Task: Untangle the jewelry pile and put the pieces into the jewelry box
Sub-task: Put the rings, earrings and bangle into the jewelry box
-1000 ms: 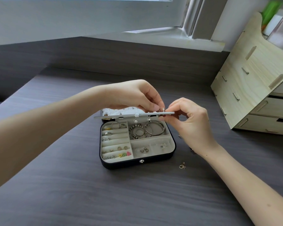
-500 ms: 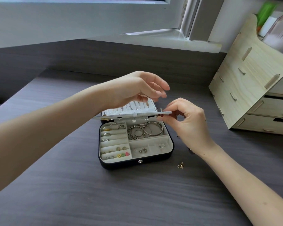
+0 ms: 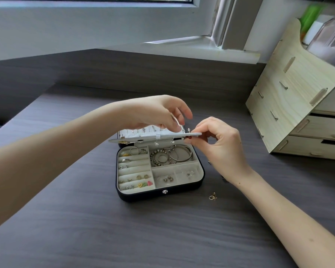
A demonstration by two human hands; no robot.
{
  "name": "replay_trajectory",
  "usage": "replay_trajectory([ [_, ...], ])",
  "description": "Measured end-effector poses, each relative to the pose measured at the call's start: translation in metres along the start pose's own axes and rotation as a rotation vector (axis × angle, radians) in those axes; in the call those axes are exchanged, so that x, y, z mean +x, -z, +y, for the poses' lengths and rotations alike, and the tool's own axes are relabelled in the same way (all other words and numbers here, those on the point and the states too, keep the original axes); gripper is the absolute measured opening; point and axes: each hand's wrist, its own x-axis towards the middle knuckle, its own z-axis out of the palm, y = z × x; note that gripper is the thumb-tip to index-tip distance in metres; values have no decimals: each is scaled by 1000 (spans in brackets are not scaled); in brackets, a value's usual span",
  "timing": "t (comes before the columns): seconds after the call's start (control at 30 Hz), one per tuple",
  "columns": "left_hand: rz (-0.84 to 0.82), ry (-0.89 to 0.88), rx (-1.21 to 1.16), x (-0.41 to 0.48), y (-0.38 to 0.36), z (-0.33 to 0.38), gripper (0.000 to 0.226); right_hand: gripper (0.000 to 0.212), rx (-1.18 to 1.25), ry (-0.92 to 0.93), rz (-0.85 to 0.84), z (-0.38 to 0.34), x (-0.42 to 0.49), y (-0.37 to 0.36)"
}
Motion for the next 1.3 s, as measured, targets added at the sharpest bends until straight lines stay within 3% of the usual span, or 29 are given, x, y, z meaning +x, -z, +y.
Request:
replay_trajectory([
  [0.1,44,41,33,-1,-3,4,8,15,-2,-2,-2,0,0,0],
  [0.2,76,55,188,4,-4,-1,31,15,-1,1,5,0,0,1],
  [0.37,-31,-36,98,1,0,-4,7,17,-7,9,5,-1,1,0],
  [0.5,-34,-7,-33,3,0,-2,15,17,-10,1,6,0,1,0],
  [0.53,-15,15,-15,2,-1,1,9,16,-14,-2,5,0,1,1],
  [0.67,14,24,228,5,-4,-1,27,16,-10,-4,4,0,1,0],
  [0.8,-46,-49,151,3,-2,1,6,17,9,-15,12,-1,1,0],
  [0.93,-37,-3,67,3,-1,3,8,16,2,-18,4,-3,1,1],
  [1.03,-26,13,198,5,-3,1,28,16,0,-20,8,-3,1,1],
  [1.3,-33,-52,250,4,-2,-1,16,14,-4,-33,11,-4,1,1],
])
